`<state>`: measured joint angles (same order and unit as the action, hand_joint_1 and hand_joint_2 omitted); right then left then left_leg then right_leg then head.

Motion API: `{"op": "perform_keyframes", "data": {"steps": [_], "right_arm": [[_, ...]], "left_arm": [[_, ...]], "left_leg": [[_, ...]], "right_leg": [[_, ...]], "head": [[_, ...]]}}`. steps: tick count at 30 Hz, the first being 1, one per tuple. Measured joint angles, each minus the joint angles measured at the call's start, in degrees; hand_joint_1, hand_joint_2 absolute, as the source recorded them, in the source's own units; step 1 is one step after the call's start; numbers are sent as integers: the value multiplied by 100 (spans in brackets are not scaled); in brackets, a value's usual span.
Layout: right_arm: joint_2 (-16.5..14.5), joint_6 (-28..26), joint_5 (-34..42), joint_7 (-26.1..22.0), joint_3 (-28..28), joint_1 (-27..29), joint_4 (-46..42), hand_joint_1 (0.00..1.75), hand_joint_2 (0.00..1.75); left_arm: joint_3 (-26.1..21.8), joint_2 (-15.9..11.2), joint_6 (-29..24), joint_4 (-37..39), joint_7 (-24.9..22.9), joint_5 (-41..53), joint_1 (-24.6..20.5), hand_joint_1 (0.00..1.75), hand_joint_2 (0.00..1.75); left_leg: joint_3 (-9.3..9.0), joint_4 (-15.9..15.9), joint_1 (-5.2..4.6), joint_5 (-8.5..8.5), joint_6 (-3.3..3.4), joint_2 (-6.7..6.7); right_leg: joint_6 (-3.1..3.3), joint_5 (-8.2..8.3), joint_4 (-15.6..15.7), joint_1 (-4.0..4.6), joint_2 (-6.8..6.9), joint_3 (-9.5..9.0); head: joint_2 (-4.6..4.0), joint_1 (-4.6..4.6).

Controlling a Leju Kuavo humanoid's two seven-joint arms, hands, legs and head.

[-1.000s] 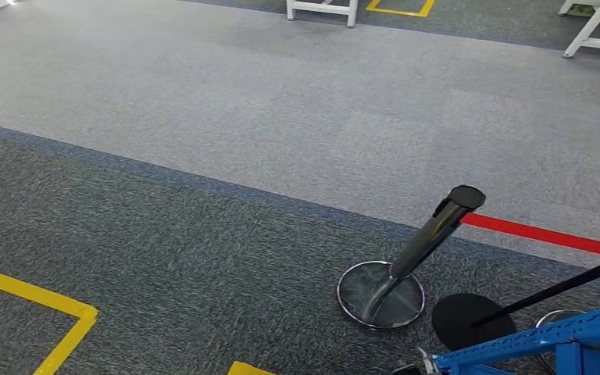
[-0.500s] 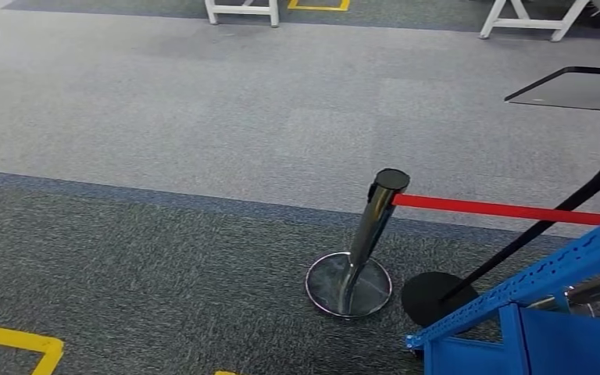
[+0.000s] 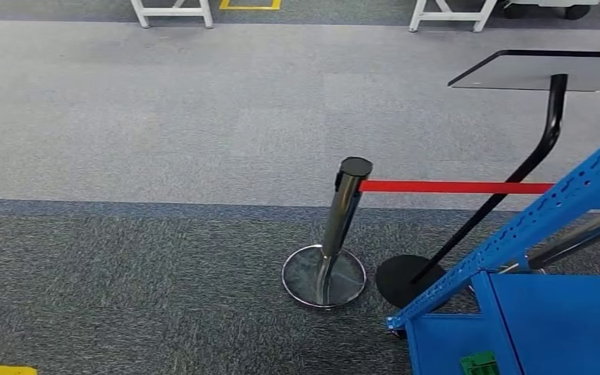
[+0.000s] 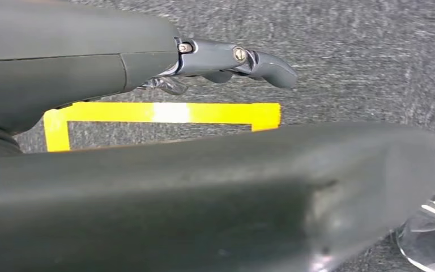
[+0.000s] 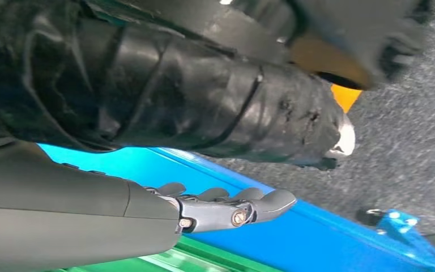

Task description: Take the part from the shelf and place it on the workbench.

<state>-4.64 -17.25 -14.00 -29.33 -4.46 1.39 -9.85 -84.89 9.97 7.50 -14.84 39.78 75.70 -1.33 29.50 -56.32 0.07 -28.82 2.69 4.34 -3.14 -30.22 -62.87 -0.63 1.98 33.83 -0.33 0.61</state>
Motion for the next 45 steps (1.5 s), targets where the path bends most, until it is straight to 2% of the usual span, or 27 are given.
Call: {"op": "perform_keyframes", "data": {"steps": [2,3,5,7,9,11,12,13,14,16,18,20,22,25,27,28,29,32,33,35,36,38,40,41,42,43,45], "right_arm": [[4,-13,10,13,0,-21,2,0,0],[2,-37,18,34,0,-27,5,0,0],[-8,-97,38,110,1,-18,17,0,0],[-21,-130,62,214,4,-14,28,0,0],[-42,-114,77,309,7,-22,33,0,0],[-63,-86,85,409,7,-25,42,0,0],[-69,-75,93,464,8,-23,48,0,0],[-73,-62,105,524,9,-19,55,0,0],[-78,-46,117,581,11,-17,60,0,0],[-91,-12,134,685,15,-19,66,0,0],[-103,11,147,744,15,-17,69,0,0],[-114,34,173,808,17,9,79,0,0],[-120,76,208,912,26,36,92,0,0],[-122,149,257,1052,54,21,99,0,0],[-122,195,293,1111,67,22,100,0,0],[-122,214,308,1129,74,32,101,0,0],[-122,231,321,1138,84,41,101,0,0],[-125,250,337,1140,114,33,102,0,0],[-127,252,338,1140,120,27,102,0,0],[-131,263,350,1152,139,29,102,0,0],[-132,269,358,1161,150,35,103,0,0],[-133,280,379,1178,167,36,104,0,0],[-137,290,387,1183,180,25,104,0,0],[-140,295,386,1189,185,21,104,0,0],[-142,300,389,1199,191,19,104,0,0],[-144,304,396,1210,195,22,104,0,0],[-148,313,417,1226,203,21,104,0,0]], "left_arm": [[-9,7,0,0,0,-1,-3,0,0],[-12,9,1,0,0,-2,-7,0,0],[-15,10,3,0,0,-4,-18,0,0],[-21,10,4,0,0,-7,-18,0,0],[-39,9,3,0,0,-13,-3,0,0],[-64,10,2,0,0,-19,15,0,0],[-74,12,2,0,0,-22,20,0,0],[-79,13,2,0,0,-27,21,0,0],[-85,14,1,0,0,-36,21,0,0],[-101,13,-3,0,1,-52,20,0,0],[-112,14,-4,0,0,-63,20,0,0],[-114,15,-4,0,-1,-70,15,0,0],[-116,16,-7,0,1,-74,3,0,0],[-121,21,-9,0,4,-72,19,0,0],[-123,24,-15,0,4,-71,31,0,0],[-123,24,-19,0,4,-71,29,0,0],[-123,25,-22,0,4,-69,24,0,0],[-122,28,-22,0,4,-65,16,0,0],[-122,29,-22,0,4,-65,14,0,0],[-122,31,-22,0,5,-64,1,0,0],[-122,32,-22,0,5,-64,-8,0,0],[-123,33,-22,0,8,-63,-12,0,0],[-124,32,-22,0,9,-62,8,0,0],[-125,32,-22,0,9,-62,21,0,0],[-125,32,-22,0,9,-62,30,0,0],[-125,32,-23,0,9,-62,33,0,0],[-125,31,-24,0,9,-62,33,0,0]], "left_leg": [[-15,-30,-25,-29,-57,89],[-22,-38,-34,-37,-86,132],[-47,-42,-17,-59,-148,188],[13,-248,11,-244,-214,6],[279,-906,28,-631,-250,-277],[589,-1611,32,-896,-256,-376],[650,-1726,32,-869,-252,-390],[610,-1603,34,-723,-242,-403],[475,-1260,38,-488,-228,-443],[164,-491,55,-121,-193,-655],[41,-160,53,-46,-170,-795],[50,-128,44,-36,-129,-717],[44,-73,53,2,-55,-598],[60,-38,33,21,8,-372],[76,-40,17,19,11,-208],[79,-41,15,17,10,-136],[72,-41,15,14,6,-75],[32,-61,-15,-13,-50,74],[22,-68,-26,-19,-80,117],[2,-67,-23,-25,-144,197],[-3,-88,-9,-54,-181,166],[98,-378,18,-279,-244,-76],[410,-1115,34,-667,-268,-333],[579,-1489,35,-806,-272,-373],[689,-1714,35,-838,-271,-389],[711,-1723,36,-753,-264,-396],[482,-1111,46,-314,-239,-488]], "right_leg": [[55,142,561,21,161,-331],[85,140,633,34,173,-356],[149,170,647,33,57,-344],[220,211,683,14,-46,-374],[264,242,694,7,-159,-378],[275,249,683,13,-302,-365],[275,248,674,15,-378,-365],[274,246,664,15,-452,-367],[270,243,652,14,-528,-372],[242,232,618,18,-674,-355],[177,242,590,10,-793,-296],[96,259,585,-13,-881,-230],[43,137,431,-8,-730,-112],[-3,-422,-558,6,-311,372],[-26,-575,-1050,-1,-238,577],[-30,-490,-981,-3,-215,516],[-29,-323,-680,-3,-172,335],[34,96,456,16,117,-323],[70,131,603,29,159,-390],[148,147,632,46,65,-369],[182,162,648,40,18,-373],[258,205,685,17,-78,-416],[300,231,685,13,-194,-419],[308,235,680,18,-266,-412],[309,236,672,22,-342,-410],[309,235,662,25,-418,-412],[298,227,635,24,-573,-416]], "head": [[0,-13],[0,-22],[0,-36],[0,-56],[0,-87],[0,-97],[0,-100],[0,-99],[0,-100],[0,-97],[0,-98],[0,-98],[0,-73],[0,-2],[0,4],[0,4],[0,4],[0,2],[0,-5],[0,-16],[0,-20],[0,-46],[0,-76],[0,-81],[0,-82],[0,-82],[0,-82]]}}
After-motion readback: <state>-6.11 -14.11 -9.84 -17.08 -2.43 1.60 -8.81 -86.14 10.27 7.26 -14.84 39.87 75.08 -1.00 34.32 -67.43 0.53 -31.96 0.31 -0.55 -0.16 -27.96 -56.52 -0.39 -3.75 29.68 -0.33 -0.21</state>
